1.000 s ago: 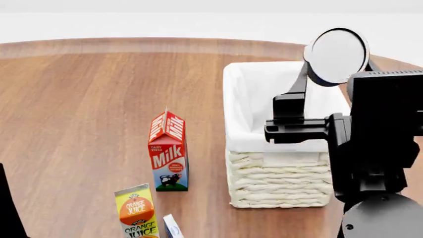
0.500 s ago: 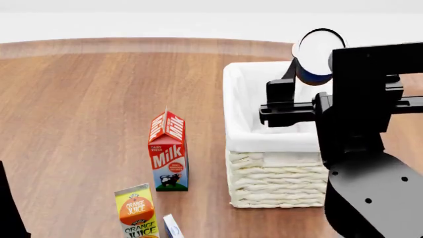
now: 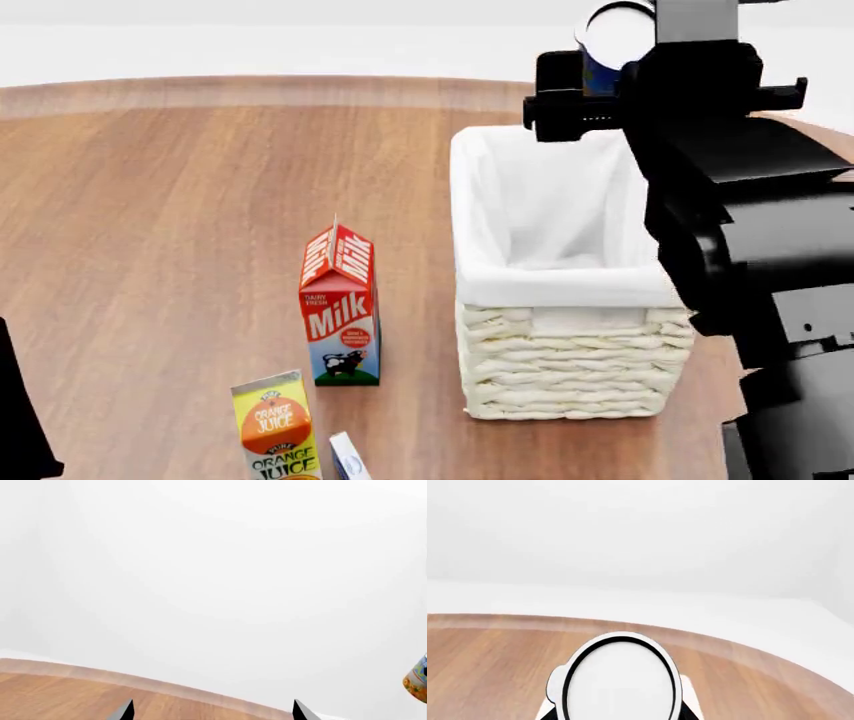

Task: Pick up the alphabet soup, and put it in the basket.

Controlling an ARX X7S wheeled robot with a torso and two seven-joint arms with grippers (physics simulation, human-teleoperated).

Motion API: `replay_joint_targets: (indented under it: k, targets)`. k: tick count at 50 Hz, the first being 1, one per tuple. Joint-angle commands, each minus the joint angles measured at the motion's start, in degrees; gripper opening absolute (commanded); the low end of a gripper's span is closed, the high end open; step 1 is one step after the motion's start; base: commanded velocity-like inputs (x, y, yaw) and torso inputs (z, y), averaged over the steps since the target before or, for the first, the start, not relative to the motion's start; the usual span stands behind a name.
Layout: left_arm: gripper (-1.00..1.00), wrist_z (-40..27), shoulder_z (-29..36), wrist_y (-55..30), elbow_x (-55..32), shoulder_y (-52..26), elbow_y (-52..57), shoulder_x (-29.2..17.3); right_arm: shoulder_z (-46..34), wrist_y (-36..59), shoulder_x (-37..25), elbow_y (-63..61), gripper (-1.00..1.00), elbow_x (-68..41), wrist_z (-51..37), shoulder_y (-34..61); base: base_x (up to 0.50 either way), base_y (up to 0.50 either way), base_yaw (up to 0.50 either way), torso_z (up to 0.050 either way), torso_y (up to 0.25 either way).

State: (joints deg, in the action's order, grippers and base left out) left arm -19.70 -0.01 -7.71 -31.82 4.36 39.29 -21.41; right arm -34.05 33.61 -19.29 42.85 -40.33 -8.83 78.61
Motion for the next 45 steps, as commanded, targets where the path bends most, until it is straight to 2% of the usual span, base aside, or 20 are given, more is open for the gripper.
replay_joint_targets:
  k: [1, 9, 14, 18, 23, 28, 33, 45]
  targets:
    - [1.00, 0.2, 0.7, 0.6, 0.6, 0.6, 0.1, 0.1, -2.6, -8.2, 9.6, 32.0, -1.00, 7.9, 12.4, 13.9, 0.00, 0.00, 0.00, 0.000, 0.000]
    - [1.00, 0.8, -0.1, 1.8, -0.1, 0.8, -1.2, 0.0, 6.7, -5.2, 11.3, 32.1, -1.00, 18.2, 13.3, 13.3, 0.00, 0.00, 0.00, 0.000, 0.000]
    - [1.00, 1.6, 0.5, 2.3, 0.9, 0.9, -1.9, -0.3, 14.4, -4.1, 12.4, 32.1, -1.00, 25.9, 14.5, 12.4, 0.00, 0.00, 0.00, 0.003, -0.230]
    - [1.00, 1.9, 0.0, 2.1, -1.7, 1.1, -1.7, -0.5, 19.0, -4.0, 12.9, 32.1, -1.00, 30.6, 15.5, 11.8, 0.00, 0.00, 0.00, 0.005, -0.250]
    - [1.00, 1.1, 0.9, 1.8, 0.7, 1.0, -1.3, -0.6, 23.2, -3.7, 13.1, 32.1, -1.00, 34.3, 16.2, 11.2, 0.00, 0.00, 0.00, 0.005, -0.028]
    - [1.00, 1.3, 1.4, 2.7, 3.0, 1.2, -0.9, -0.7, 25.7, -3.4, 13.4, 32.1, -1.00, 36.8, 16.9, 11.1, 0.00, 0.00, 0.00, 0.005, -0.104]
    - [1.00, 1.0, 1.2, 2.2, 1.5, 0.9, -0.9, -0.8, 27.2, -3.5, 13.5, 32.1, -1.00, 38.3, 17.3, 11.1, 0.00, 0.00, 0.00, 0.005, -0.250]
    - [1.00, 0.3, 1.0, 2.1, 1.6, 0.7, -1.1, -0.8, 29.0, -4.1, 13.7, 32.1, -1.00, 39.5, 17.7, 11.4, 0.00, 0.00, 0.00, 0.005, -0.044]
